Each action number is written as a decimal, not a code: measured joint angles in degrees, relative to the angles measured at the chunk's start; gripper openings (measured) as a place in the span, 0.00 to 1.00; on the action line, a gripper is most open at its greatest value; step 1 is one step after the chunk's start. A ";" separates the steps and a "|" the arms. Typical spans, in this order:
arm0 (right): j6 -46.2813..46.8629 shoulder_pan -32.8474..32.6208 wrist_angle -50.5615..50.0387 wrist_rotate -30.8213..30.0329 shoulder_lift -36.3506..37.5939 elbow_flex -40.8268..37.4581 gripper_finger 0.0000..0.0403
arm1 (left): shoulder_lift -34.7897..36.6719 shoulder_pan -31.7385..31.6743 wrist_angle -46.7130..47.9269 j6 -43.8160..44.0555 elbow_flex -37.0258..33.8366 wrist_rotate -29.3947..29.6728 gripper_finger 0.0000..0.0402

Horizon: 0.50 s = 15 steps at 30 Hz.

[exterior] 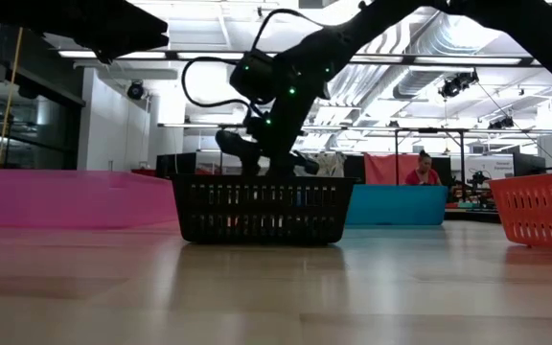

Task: Sort Halloween decoration
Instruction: Put the white bone toy into the blue bin

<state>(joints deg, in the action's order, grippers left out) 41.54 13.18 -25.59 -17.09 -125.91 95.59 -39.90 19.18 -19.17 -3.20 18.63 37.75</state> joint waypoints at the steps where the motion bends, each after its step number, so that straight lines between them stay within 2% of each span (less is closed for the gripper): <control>1: 1.54 -0.43 0.13 0.24 0.00 0.00 0.36 | -0.02 0.00 0.03 0.03 0.00 -0.02 0.43; 3: 1.10 -1.49 1.12 0.51 0.00 0.00 0.36 | 0.00 0.00 0.03 0.11 0.00 -0.02 0.43; 6: 3.81 -3.09 0.41 -2.80 0.00 0.00 0.36 | 0.00 0.00 0.05 0.13 0.00 -0.02 0.43; 11: 13.88 -5.95 -2.69 -16.29 -0.21 0.00 0.36 | 0.00 0.00 0.05 1.59 0.00 -0.02 0.43; 15: 17.95 -7.16 -1.88 -16.61 -1.66 0.07 0.36 | -0.01 0.00 0.05 1.64 0.00 -0.05 0.43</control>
<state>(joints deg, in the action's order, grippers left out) 59.49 6.03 -27.47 -33.70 -127.57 95.66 -39.91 19.18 -19.11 -1.56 18.63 37.70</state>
